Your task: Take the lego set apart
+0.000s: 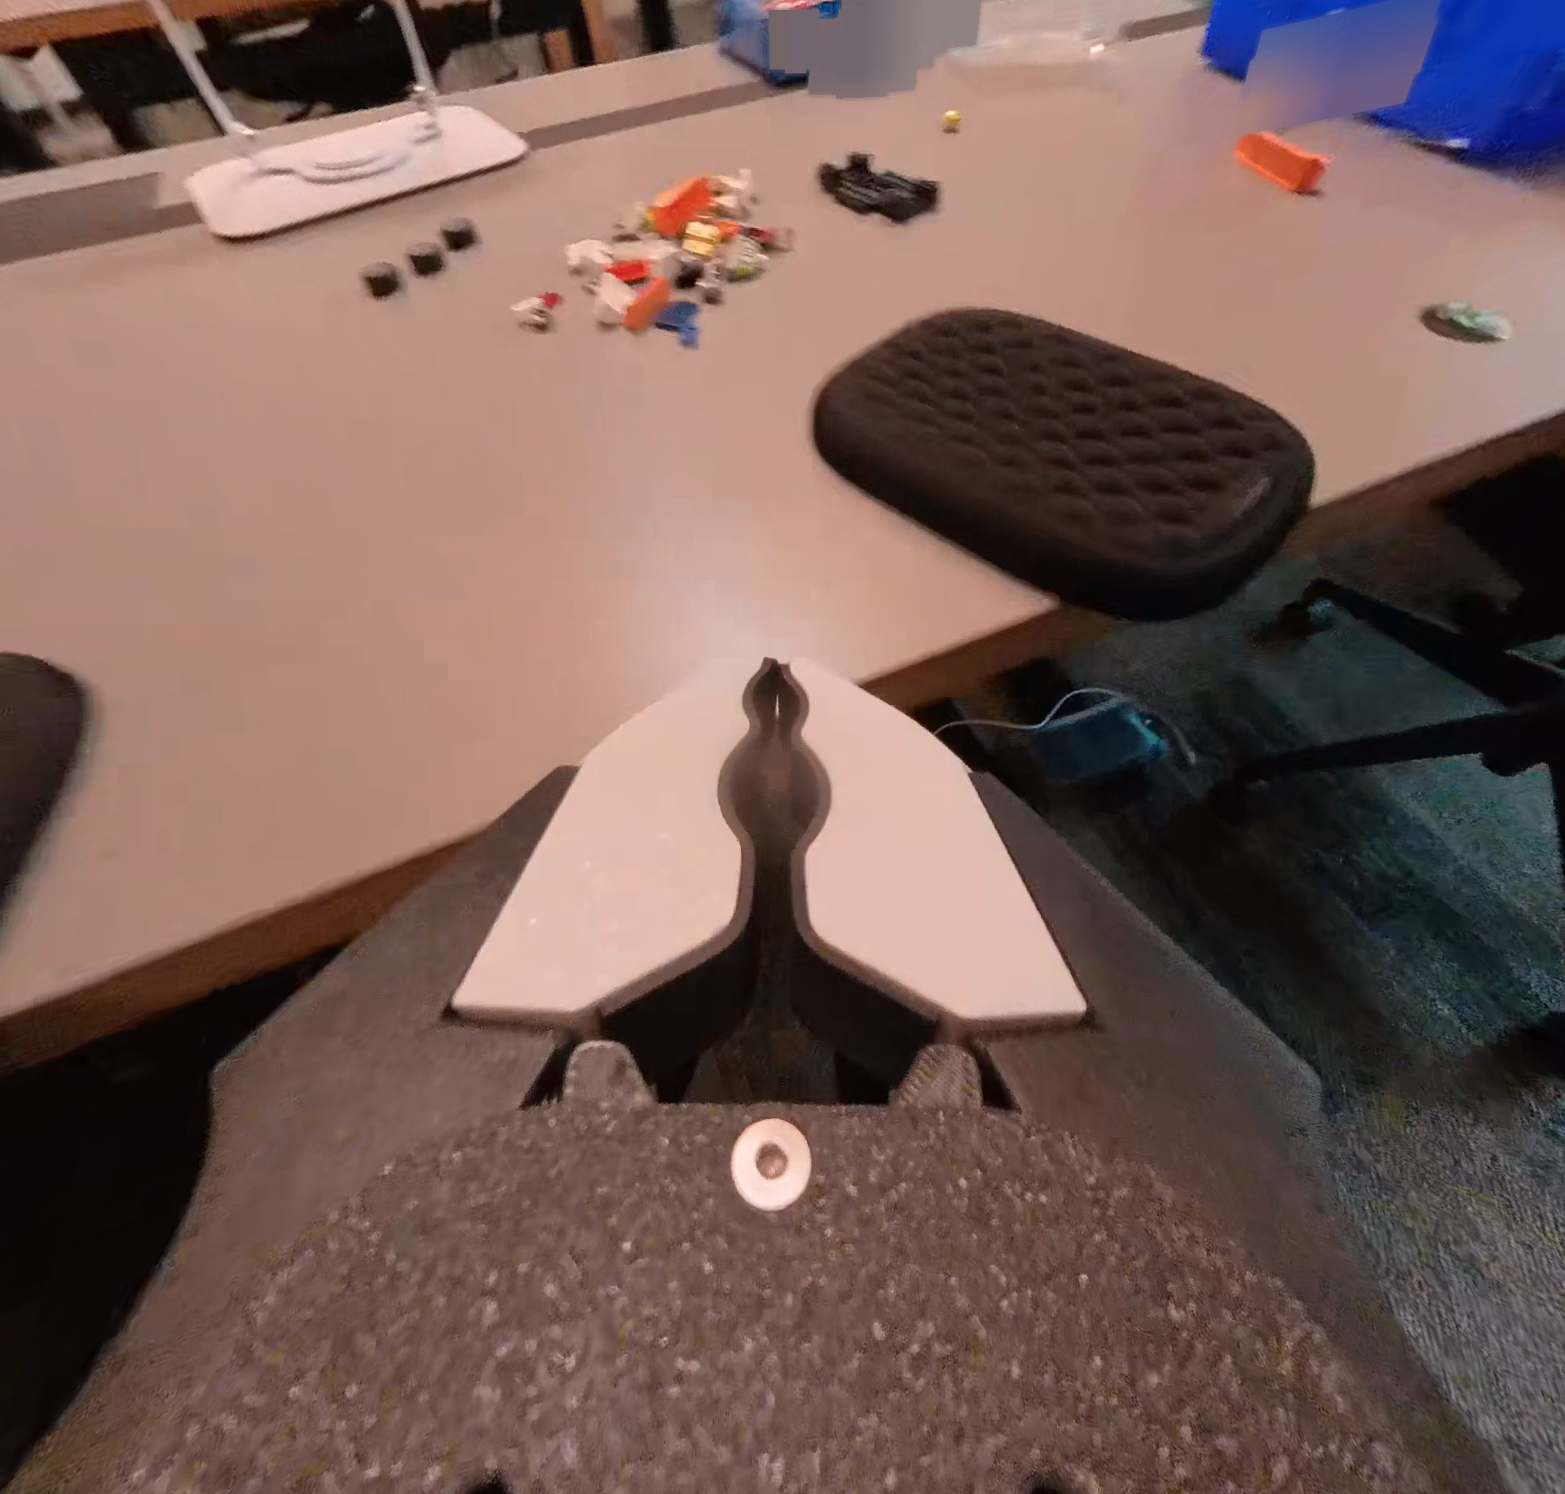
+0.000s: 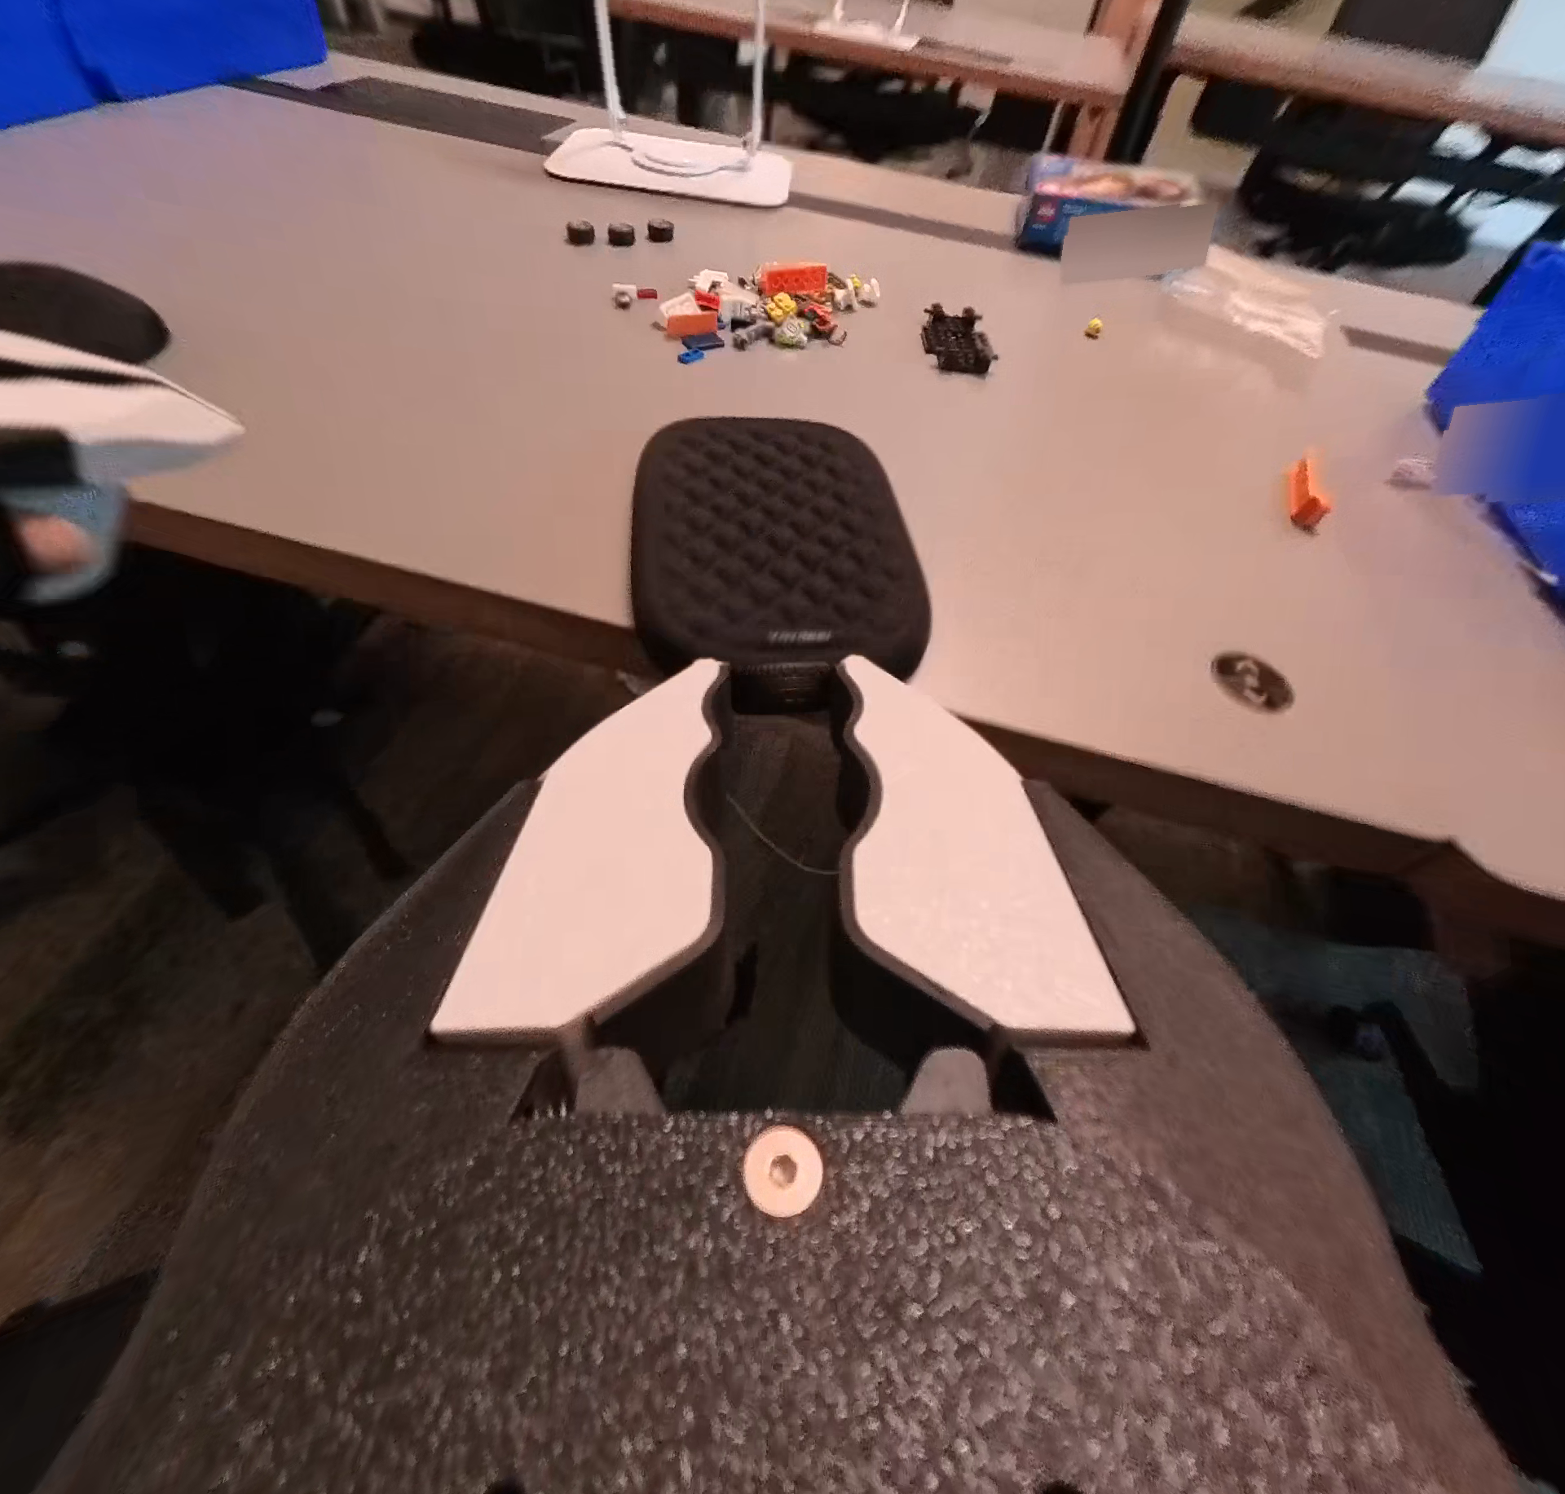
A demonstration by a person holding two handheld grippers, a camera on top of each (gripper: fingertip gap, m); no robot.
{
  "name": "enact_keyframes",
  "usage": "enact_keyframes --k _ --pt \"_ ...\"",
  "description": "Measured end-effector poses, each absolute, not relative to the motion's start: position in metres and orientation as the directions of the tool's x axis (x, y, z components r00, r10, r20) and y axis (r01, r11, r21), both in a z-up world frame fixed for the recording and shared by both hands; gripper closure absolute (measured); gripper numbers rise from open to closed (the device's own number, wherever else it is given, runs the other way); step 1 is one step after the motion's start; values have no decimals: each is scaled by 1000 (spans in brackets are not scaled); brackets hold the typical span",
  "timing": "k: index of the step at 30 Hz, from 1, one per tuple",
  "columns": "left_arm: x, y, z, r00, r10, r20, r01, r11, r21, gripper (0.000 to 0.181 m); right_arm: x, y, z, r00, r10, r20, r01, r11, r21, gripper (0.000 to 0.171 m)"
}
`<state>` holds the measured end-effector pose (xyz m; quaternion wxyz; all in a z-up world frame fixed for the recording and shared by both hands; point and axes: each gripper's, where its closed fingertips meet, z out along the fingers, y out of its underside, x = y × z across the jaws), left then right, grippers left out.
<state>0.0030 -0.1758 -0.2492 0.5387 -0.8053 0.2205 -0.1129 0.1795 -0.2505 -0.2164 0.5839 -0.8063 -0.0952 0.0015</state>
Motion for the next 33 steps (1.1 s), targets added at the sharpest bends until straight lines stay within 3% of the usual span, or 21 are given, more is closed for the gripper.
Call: enact_keyframes --k 3,6,13,23,33 --pt "15 -215 -283 851 -525 -1 -154 -248 -957 181 158 -285 -244 988 71 137 150 -236 -960 149" --pt "4 -274 -290 791 -609 -61 -202 -166 -965 181 128 -334 -251 992 12 124 124 -215 -969 149" --pt "-93 -391 -233 759 -651 -18 -226 -238 -945 181 64 -446 -240 992 -96 80 47 -308 -950 149" --pt "-168 -443 -227 822 -567 -48 -219 -237 -946 181 9 -504 -201 994 -56 94 80 -206 -975 149" --pt "-199 -416 -225 874 -479 -80 -227 -258 -939 181 -10 -469 -194 995 19 99 100 -190 -977 149"
